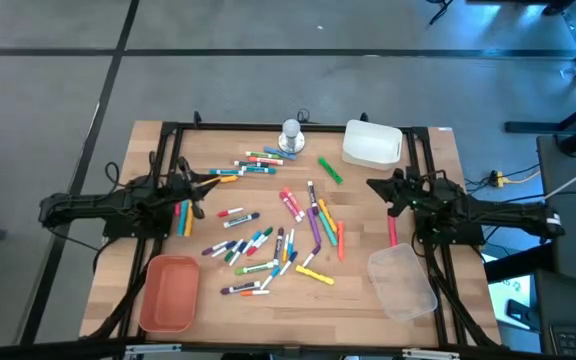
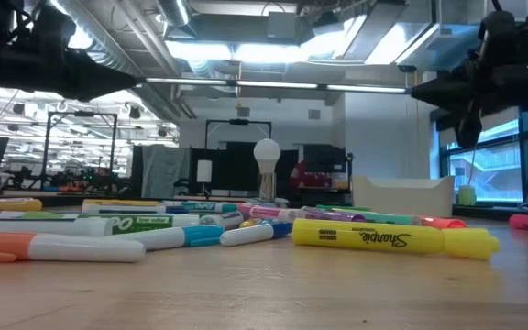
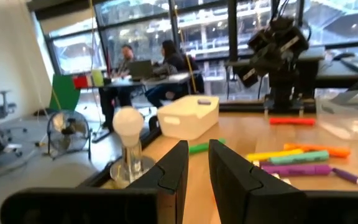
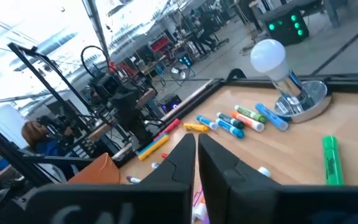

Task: Pick & Place Markers
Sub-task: Put the large green highlighter pen into the white bin, then put the large yellow highlighter pen into the white bin, then put the large pink highlighter pen into the white bin

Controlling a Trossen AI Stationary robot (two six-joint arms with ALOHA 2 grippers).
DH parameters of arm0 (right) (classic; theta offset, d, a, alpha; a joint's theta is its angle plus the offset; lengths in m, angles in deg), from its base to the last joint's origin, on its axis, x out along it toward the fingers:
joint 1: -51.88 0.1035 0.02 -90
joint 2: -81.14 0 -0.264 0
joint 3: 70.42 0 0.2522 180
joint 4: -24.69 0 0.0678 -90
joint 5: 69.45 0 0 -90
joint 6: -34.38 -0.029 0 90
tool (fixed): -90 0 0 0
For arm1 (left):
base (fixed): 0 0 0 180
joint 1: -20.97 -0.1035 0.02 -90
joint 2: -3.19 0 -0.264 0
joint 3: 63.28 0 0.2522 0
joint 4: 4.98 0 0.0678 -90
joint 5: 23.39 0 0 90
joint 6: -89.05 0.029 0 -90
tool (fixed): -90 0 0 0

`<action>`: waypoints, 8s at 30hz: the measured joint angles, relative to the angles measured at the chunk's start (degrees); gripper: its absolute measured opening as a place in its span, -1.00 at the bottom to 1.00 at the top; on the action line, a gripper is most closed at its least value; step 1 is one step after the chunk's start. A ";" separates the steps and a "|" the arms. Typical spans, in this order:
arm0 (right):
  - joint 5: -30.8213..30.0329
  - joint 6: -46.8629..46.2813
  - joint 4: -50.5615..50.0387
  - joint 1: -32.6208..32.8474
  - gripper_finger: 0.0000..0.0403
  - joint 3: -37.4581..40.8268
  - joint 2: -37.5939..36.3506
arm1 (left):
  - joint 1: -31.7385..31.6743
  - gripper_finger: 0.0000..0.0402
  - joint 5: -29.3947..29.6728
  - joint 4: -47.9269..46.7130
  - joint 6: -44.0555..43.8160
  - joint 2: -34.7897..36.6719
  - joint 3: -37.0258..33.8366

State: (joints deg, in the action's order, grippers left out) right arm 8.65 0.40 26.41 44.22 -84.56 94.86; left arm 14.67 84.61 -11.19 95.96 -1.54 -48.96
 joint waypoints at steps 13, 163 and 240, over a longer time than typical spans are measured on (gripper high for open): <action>3.87 0.71 8.81 2.28 -0.67 -5.95 20.72 | -0.61 -0.71 2.51 10.88 -4.86 -12.44 -0.04; 4.55 10.26 -56.57 2.08 -0.68 -62.64 92.54 | -10.34 -0.57 5.05 44.57 -0.17 -42.77 2.05; 7.65 -39.87 -74.66 13.25 -0.03 -37.72 71.57 | -10.23 -0.57 -0.54 46.58 -10.33 -45.53 2.05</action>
State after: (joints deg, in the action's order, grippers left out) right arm 16.29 -39.47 -48.25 57.46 -122.28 166.43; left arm 4.43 84.07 35.38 85.64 -47.07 -46.90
